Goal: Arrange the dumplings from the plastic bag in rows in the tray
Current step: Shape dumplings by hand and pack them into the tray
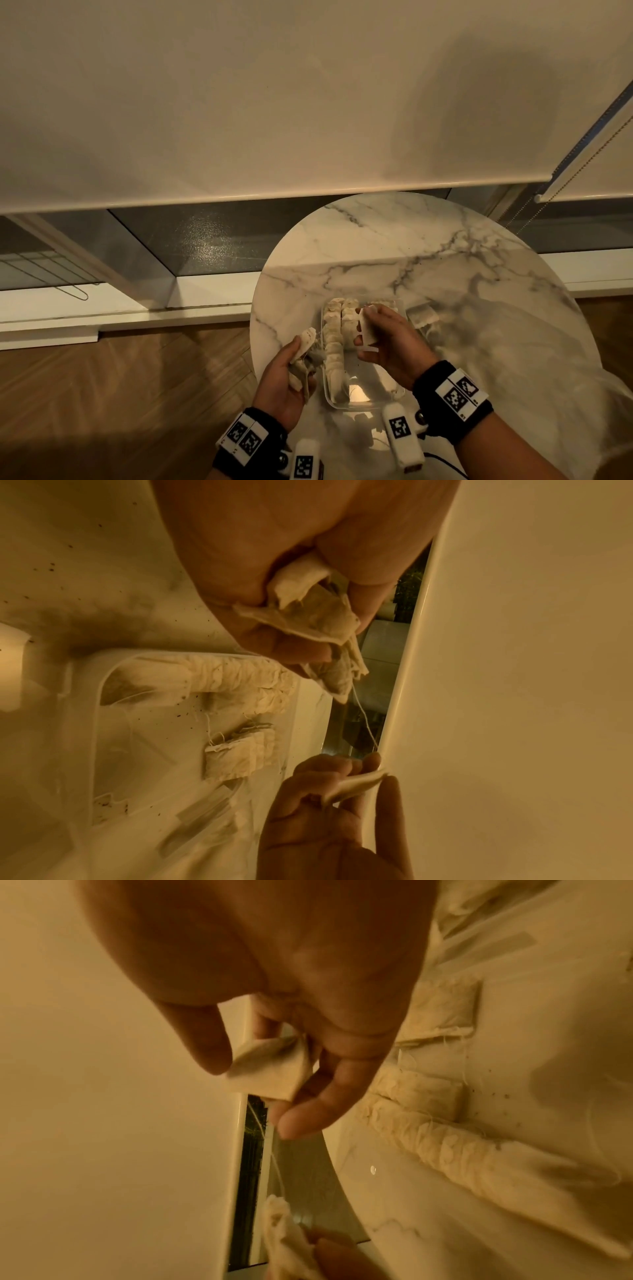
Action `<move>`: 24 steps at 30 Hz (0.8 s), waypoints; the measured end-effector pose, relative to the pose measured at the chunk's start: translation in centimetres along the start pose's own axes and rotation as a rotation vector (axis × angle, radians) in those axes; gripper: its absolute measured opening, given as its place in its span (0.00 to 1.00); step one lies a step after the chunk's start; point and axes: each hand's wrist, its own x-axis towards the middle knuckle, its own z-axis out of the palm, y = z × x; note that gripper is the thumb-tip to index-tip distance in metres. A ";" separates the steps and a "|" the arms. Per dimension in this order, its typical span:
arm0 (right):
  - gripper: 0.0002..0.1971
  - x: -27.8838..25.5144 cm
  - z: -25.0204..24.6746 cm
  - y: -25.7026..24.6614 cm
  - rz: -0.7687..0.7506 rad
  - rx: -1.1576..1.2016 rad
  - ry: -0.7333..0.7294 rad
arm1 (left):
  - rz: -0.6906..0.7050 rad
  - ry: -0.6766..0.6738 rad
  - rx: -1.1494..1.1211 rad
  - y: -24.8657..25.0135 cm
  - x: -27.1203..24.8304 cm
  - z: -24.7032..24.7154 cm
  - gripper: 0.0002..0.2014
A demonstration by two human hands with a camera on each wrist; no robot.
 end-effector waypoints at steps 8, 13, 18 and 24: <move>0.07 0.7 -1.0 0.6 -0.198 -0.261 0.162 | 0.003 0.021 0.007 -0.1 -0.1 -0.2 0.14; 0.05 1.9 -2.2 1.0 -0.219 -0.442 0.201 | 0.012 0.020 0.010 -0.2 -0.2 -0.4 0.15; 0.02 2.8 -3.5 1.7 -0.247 -0.721 0.237 | 0.015 0.034 -0.004 -0.1 -0.2 -0.5 0.17; 0.02 3.3 -4.4 2.1 -0.185 -0.993 0.287 | 0.066 0.055 -0.032 0.3 -0.1 -1.3 0.15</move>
